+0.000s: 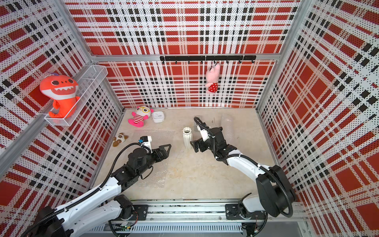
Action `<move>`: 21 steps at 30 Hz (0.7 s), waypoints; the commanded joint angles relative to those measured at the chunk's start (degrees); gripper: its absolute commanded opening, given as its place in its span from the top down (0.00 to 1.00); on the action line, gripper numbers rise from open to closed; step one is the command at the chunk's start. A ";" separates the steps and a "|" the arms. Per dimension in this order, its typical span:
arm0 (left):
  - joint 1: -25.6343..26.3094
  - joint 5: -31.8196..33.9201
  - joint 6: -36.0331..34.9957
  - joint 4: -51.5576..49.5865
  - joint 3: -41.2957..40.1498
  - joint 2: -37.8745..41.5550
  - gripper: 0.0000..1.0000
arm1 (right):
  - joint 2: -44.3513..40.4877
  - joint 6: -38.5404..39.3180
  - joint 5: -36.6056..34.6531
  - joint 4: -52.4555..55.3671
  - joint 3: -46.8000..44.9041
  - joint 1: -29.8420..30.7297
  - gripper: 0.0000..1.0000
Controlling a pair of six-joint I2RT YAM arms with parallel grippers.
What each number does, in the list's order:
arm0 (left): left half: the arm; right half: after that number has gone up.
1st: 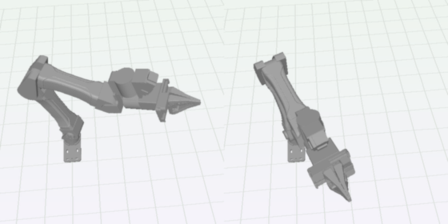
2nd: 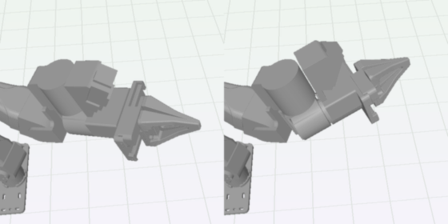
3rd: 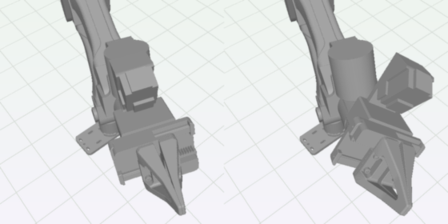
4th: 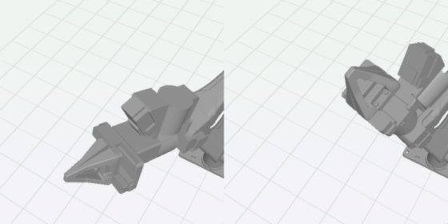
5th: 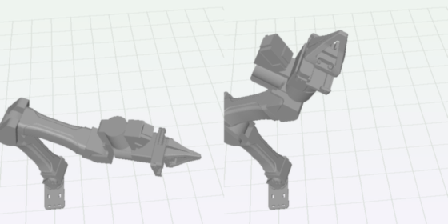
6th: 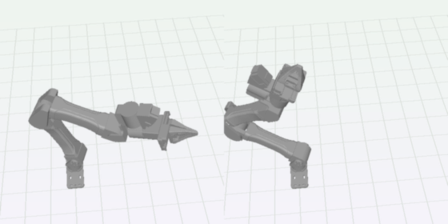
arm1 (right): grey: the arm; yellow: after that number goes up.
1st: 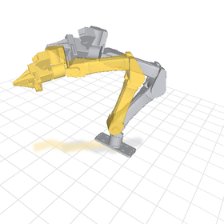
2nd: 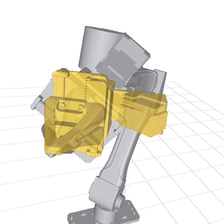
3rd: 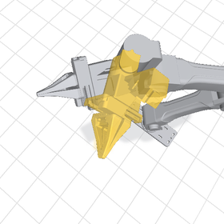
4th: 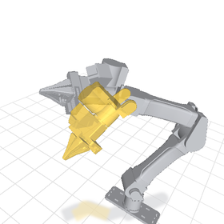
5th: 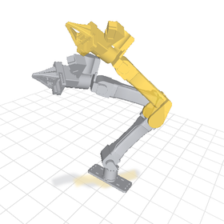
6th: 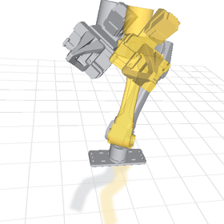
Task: Wrap vases in bubble wrap
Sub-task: Place the wrapped vase at the center of the board, then pick up the vase from the center of the board.
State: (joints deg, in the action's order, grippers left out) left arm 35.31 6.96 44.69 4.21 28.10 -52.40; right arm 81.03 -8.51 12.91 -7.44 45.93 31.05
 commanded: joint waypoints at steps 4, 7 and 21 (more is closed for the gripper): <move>-1.23 4.16 -0.61 0.07 4.14 -4.05 0.02 | 6.31 1.65 4.10 -19.71 -0.30 0.43 0.00; -1.46 6.40 -0.64 0.64 5.55 -6.52 0.02 | 10.21 1.41 6.52 -25.73 0.17 0.49 0.00; -2.57 7.80 -0.30 3.87 11.56 -18.78 0.02 | 23.56 1.33 8.79 -37.05 4.86 0.51 0.05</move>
State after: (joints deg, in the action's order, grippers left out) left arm 33.28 13.67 44.71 6.11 37.78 -69.82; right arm 103.04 -8.29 20.32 -38.89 49.84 31.40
